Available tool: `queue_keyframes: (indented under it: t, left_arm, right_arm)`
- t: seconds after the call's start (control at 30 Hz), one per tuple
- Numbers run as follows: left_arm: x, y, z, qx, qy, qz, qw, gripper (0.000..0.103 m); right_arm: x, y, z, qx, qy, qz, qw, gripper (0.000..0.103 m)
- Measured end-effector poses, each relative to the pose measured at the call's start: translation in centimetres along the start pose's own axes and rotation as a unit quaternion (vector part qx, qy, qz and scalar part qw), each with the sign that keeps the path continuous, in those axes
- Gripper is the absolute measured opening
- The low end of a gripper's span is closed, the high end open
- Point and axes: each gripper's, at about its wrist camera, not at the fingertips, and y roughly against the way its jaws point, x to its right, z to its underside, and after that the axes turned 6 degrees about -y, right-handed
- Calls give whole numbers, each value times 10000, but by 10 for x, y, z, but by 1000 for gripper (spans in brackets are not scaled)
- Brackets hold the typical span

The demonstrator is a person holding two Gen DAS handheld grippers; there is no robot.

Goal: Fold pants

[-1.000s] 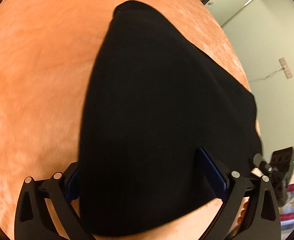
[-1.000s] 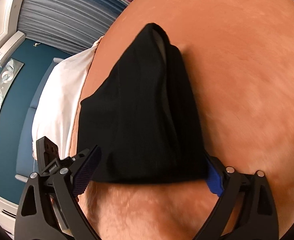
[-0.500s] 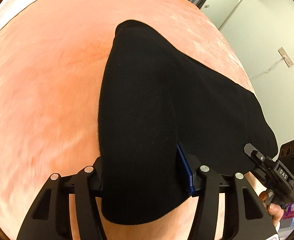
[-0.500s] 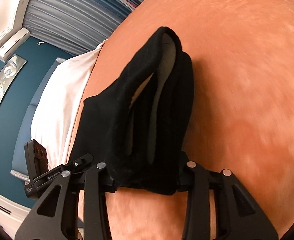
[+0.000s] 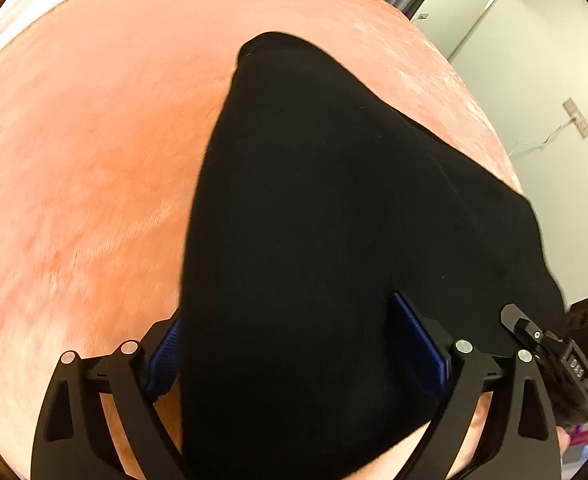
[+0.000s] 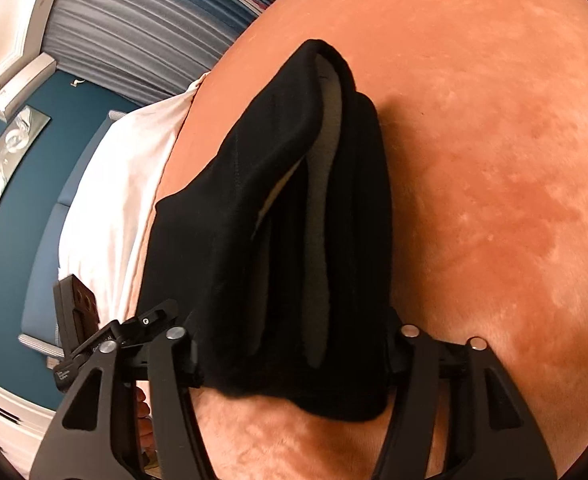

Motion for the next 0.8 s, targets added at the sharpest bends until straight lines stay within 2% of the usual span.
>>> queue_keyframes:
  t: [0.03, 0.07, 0.13, 0.2, 0.3, 0.43, 0.57, 0.6, 0.77, 0.8]
  left_arm:
    - [2, 2, 0, 21, -28, -9, 10000, 73]
    - [9, 4, -2, 34, -81, 41, 10000, 69]
    - [21, 18, 2, 161, -301, -241, 9991, 51]
    - [30, 29, 4, 279, -505, -485, 9972, 47]
    - [41, 42, 9, 376, -631, -630, 9953, 42]
    - [37, 60, 18, 505, -710, -658, 9940, 39]
    - [41, 76, 23, 587, -737, -738, 9928, 39]
    - [28, 84, 28, 594, -735, -743, 9927, 39]
    - [40, 95, 41, 616, -719, -774, 9925, 38]
    - [33, 95, 40, 620, -702, -768, 9926, 38]
  right_arm:
    - [2, 1, 0, 4, -98, -114, 9999, 40]
    - [3, 2, 1, 18, -103, -120, 9999, 38]
    - [-2, 6, 2, 98, 10, -47, 9999, 36]
    - [-9, 8, 4, 160, 129, 30, 9998, 35]
    - [-17, 14, 5, 227, 233, 54, 9995, 35]
    - [-30, 29, 11, 310, 441, 21, 9985, 34]
    - [-35, 41, 17, 349, 586, 1, 9977, 34]
    - [-37, 42, 18, 341, 599, -11, 9976, 34]
    - [-38, 49, 31, 289, 618, -59, 9976, 33]
    - [-39, 50, 33, 283, 622, -64, 9976, 33]
